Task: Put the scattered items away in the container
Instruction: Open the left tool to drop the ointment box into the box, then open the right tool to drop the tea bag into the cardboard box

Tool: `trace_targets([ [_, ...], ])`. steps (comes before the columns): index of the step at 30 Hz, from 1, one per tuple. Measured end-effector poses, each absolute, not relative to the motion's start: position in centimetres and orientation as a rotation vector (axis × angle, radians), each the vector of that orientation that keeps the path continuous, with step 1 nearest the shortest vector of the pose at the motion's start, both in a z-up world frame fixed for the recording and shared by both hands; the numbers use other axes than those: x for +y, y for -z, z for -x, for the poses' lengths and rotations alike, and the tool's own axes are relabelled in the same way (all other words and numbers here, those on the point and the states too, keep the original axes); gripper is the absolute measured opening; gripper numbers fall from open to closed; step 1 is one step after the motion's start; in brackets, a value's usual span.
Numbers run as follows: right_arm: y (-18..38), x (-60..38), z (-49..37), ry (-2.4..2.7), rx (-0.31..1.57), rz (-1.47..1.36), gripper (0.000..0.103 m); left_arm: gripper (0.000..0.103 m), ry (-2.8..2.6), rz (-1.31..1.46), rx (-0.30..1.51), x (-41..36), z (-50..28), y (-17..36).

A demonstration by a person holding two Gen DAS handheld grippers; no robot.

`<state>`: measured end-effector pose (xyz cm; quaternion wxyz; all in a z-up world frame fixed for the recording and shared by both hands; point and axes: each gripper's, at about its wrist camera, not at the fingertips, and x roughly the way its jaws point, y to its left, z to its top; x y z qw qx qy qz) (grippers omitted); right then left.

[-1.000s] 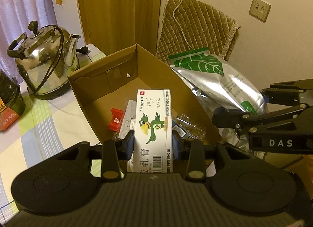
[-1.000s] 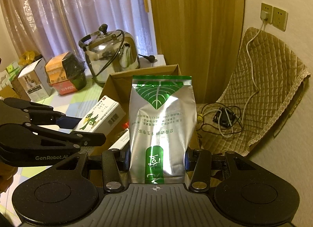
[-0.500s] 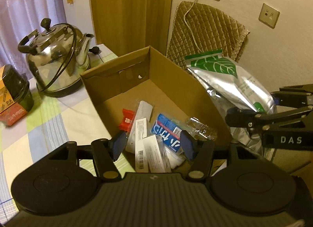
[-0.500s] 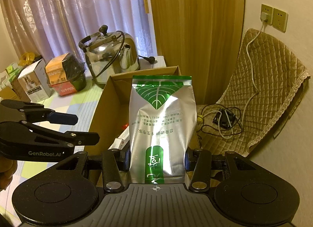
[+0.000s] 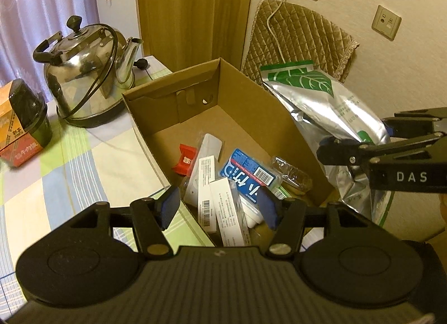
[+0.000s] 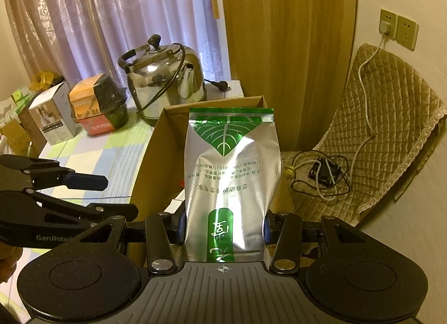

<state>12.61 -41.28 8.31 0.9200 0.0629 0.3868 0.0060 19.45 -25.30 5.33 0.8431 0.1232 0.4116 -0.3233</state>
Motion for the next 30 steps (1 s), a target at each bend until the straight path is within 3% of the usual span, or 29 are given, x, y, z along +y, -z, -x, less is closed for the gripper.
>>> trace_targets([
  [30, -8.8, -42.0, -18.3, -0.029, 0.790, -0.043, 0.050, 0.056, 0.654, -0.201, 0.889, -23.0, -19.2, -4.8],
])
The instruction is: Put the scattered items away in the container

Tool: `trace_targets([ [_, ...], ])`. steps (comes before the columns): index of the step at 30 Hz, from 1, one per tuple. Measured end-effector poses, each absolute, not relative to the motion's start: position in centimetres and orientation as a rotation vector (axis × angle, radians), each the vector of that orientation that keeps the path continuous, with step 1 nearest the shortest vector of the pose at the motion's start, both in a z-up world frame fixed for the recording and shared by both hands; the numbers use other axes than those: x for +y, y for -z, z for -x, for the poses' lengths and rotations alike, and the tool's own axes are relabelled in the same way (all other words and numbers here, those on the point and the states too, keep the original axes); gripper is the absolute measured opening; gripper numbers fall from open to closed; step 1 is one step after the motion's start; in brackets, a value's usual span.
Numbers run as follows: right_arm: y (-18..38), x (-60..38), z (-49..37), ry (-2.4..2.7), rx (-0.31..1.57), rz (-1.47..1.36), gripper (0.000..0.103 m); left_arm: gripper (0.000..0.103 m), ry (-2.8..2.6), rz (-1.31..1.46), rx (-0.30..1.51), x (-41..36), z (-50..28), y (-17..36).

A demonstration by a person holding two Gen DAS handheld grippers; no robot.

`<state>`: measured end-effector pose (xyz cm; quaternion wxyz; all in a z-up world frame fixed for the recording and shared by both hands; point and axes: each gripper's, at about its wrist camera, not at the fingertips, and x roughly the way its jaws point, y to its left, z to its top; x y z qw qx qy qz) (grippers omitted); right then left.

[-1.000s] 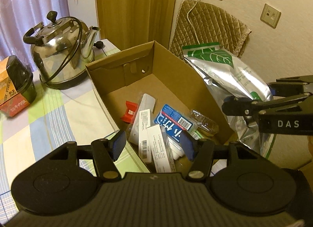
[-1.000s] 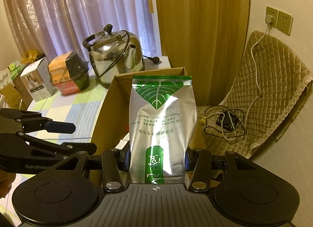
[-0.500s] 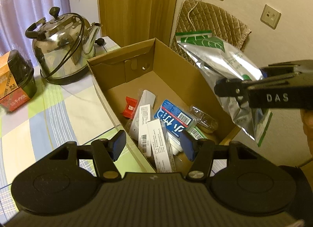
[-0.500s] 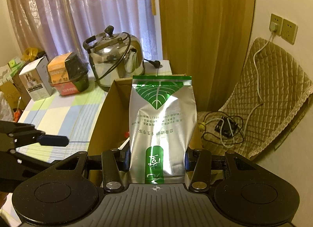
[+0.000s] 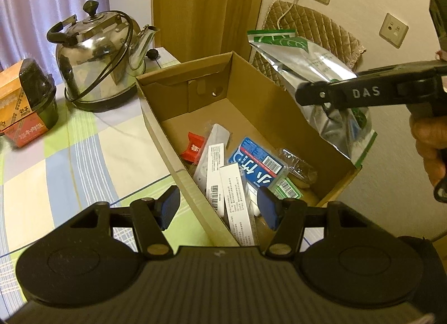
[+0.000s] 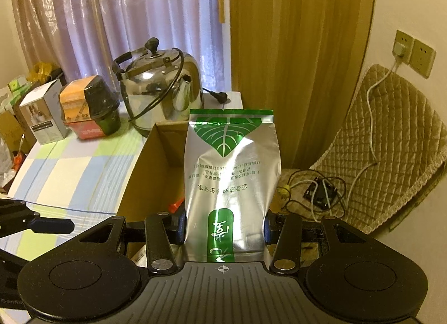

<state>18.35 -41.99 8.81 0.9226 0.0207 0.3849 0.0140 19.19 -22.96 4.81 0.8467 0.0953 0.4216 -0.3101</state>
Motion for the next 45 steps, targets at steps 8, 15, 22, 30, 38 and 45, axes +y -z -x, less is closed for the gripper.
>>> trace_targets([
  [8, -8.0, -42.2, -18.4, -0.022, 0.764, -0.052, 0.092, 0.056, 0.650, -0.189, 0.888, -22.2, -19.2, -5.0],
  [15, -7.7, -42.9, -16.9, 0.009, 0.767, -0.094, 0.092, 0.056, 0.645, -0.176, 0.895, -21.6, -19.0, -4.7],
  [22, -7.8, -42.5, -14.7, 0.020, 0.759, -0.143, 0.092, 0.059, 0.644, -0.164, 0.890, -21.1, -18.3, -5.1],
  [30, -8.3, -40.8, -13.0, 0.003, 0.753, -0.145, 0.092, 0.061, 0.631, -0.150, 0.876, -19.9, -17.0, -5.7],
  [38, -9.1, -39.4, -11.1, -0.008, 0.750, -0.152, 0.092, 0.065, 0.617, -0.135, 0.869, -18.7, -15.2, -6.4],
  [45, -9.5, -38.7, -9.1, -0.004, 0.742, -0.177, 0.092, 0.069, 0.596, -0.126, 0.871, -17.5, -13.7, -6.7],
])
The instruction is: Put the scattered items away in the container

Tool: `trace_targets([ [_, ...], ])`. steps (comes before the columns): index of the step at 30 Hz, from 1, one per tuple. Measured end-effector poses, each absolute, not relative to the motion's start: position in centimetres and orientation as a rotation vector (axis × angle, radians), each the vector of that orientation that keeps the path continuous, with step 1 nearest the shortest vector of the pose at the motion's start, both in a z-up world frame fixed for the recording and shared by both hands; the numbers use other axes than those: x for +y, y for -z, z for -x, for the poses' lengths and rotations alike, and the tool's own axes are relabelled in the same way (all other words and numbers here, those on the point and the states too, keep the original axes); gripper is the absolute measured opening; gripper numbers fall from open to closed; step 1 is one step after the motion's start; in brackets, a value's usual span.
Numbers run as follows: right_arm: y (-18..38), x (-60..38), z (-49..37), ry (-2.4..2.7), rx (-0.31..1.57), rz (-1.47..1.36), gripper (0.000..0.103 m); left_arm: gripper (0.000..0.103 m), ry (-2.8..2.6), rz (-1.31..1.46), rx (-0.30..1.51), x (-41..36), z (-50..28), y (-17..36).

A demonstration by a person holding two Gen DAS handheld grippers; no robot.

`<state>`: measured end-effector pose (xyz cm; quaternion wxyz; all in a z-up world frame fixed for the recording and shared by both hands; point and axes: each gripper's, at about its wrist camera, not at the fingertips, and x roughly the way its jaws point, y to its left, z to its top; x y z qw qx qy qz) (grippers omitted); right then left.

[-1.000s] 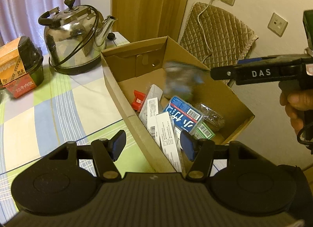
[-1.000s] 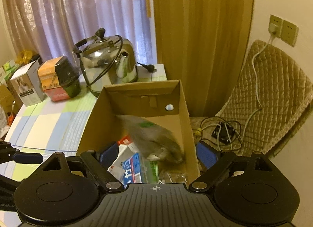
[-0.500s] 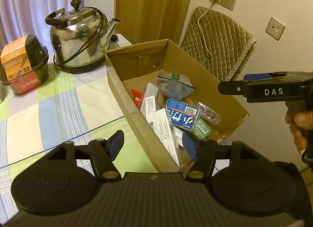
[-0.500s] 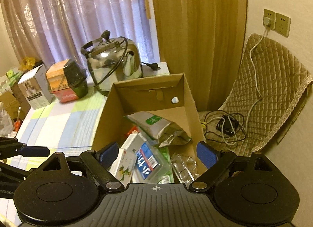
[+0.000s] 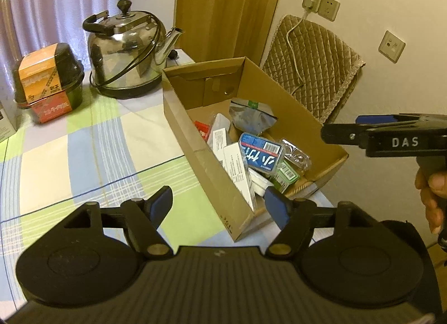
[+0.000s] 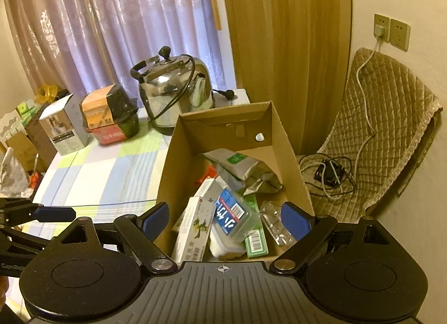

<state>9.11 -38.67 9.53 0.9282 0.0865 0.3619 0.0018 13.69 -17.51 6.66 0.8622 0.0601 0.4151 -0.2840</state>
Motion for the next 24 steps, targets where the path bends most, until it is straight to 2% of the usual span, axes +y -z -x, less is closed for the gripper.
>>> trace_targets([
  [2, -9.6, -38.5, -8.7, -0.006, 0.742, -0.182, 0.092, 0.070, 0.589, -0.121, 0.874, -17.2, -13.3, -6.7],
  [10, -10.2, -38.0, -6.5, 0.006, 0.733, -0.179, 0.092, 0.088, 0.574, -0.081, 0.879, -16.7, -11.3, -6.7],
  [12, -10.3, -38.0, -5.8, 0.016, 0.725, -0.180, 0.103, 0.096, 0.567, -0.073, 0.875, -16.7, -10.8, -6.7],
  [13, -10.4, -38.0, -5.4, 0.020, 0.717, -0.182, 0.103, 0.102, 0.561, -0.071, 0.870, -16.7, -10.6, -6.7],
  [24, -10.5, -37.8, -1.8, 0.020, 0.757, -0.164, 0.103, 0.102, 0.450, -0.007, 0.854, -15.4, -7.3, -7.4],
])
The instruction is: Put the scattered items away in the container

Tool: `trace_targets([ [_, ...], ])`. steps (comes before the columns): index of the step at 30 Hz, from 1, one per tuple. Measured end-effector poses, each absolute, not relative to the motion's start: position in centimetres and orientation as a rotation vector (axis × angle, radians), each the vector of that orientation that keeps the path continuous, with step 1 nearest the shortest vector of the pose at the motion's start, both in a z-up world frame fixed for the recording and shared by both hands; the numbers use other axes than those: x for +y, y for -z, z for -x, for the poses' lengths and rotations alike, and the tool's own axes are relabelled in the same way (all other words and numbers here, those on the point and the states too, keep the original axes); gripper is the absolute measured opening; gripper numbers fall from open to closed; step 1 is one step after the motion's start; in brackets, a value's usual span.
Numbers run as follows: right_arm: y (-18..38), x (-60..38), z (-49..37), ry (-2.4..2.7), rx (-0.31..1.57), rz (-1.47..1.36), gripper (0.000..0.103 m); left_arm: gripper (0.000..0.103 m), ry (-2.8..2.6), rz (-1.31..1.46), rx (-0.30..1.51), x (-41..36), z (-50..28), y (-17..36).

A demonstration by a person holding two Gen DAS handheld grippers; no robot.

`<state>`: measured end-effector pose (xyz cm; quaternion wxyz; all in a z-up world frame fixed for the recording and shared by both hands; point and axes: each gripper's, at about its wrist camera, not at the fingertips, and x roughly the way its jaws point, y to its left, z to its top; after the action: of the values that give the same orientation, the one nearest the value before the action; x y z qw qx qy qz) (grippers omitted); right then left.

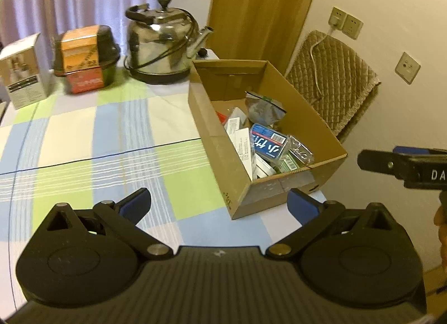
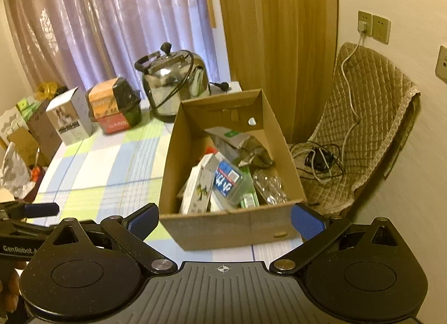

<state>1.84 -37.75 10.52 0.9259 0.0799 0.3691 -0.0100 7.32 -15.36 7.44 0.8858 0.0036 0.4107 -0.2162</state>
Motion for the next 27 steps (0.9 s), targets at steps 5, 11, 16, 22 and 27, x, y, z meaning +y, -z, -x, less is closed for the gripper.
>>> trace_targets([
  [5, -10.2, -37.4, -0.5, 0.022, 0.782, -0.147, 0.103, 0.102, 0.425, 0.028, 0.851, -14.9, -5.4, -8.2],
  [11, -10.5, -37.6, 0.7, 0.037, 0.788, -0.148, 0.103, 0.102, 0.399, 0.003, 0.843, -15.1, -3.8, -8.7],
  [16, -11.0, -37.4, 1.4, 0.037, 0.784, -0.139, 0.103, 0.102, 0.383, 0.000, 0.838, -15.4, -3.2, -8.6],
  [22, -11.2, -37.6, 1.8, 0.034, 0.786, -0.146, 0.103, 0.102, 0.374, -0.024, 0.824, -15.7, -2.9, -8.7],
  [27, -11.1, -37.6, 1.8, 0.032, 0.786, -0.149, 0.103, 0.102, 0.370, -0.019, 0.831, -15.6, -3.0, -8.7],
])
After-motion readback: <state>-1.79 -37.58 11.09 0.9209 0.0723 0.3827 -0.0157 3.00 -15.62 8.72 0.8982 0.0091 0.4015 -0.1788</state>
